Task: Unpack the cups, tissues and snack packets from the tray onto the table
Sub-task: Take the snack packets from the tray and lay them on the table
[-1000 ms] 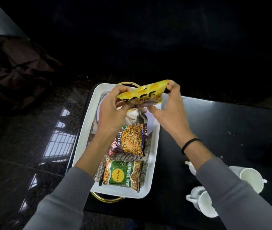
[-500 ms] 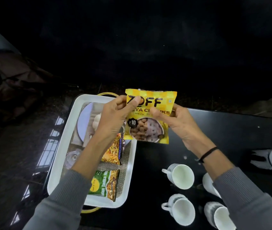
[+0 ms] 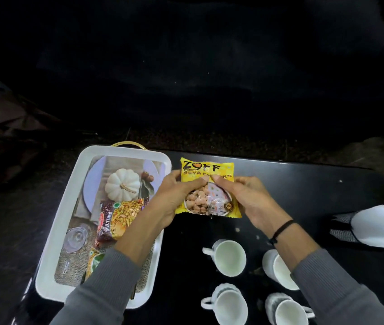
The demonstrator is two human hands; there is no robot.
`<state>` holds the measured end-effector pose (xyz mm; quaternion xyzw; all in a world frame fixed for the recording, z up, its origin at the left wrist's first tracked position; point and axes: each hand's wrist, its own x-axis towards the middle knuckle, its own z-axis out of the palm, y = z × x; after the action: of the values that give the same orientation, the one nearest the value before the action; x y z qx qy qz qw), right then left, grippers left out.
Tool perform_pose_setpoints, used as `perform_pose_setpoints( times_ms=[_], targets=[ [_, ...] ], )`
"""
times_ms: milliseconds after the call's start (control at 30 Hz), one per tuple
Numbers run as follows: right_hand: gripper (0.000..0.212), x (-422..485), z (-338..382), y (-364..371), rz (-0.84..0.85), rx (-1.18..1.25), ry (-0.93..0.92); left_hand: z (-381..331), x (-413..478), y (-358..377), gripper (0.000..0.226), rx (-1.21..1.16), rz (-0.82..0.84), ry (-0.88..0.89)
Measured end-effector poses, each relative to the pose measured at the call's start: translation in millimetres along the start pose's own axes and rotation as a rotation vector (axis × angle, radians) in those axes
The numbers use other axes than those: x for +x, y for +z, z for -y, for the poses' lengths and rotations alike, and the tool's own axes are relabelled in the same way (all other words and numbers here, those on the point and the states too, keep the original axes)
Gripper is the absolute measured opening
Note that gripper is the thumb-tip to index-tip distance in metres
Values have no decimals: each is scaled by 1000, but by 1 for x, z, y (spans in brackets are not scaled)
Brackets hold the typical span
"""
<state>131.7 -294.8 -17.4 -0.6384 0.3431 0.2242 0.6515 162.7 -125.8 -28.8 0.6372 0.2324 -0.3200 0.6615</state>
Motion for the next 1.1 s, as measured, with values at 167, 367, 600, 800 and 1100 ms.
perform_pose_setpoints(
  times_ms=[167, 367, 600, 800, 1100],
  targets=[
    [37, 3, -15, -9, 14, 40, 19, 20, -2, 2, 37, -63, 36, 5],
    [41, 17, -22, -13, -21, 148, 21, 28, 12, 2, 31, 42, -20, 128],
    [54, 30, -36, -8, -245, -392, -165, 23, 25, -5, 45, 437, -151, 361],
    [32, 28, -50, 1, -267, -776, -579, 38, 21, -13, 57, 978, -55, 497],
    [30, 35, -57, 12, -187, -1017, -645, 55, 17, -4, 52, 1131, -53, 487]
  ],
)
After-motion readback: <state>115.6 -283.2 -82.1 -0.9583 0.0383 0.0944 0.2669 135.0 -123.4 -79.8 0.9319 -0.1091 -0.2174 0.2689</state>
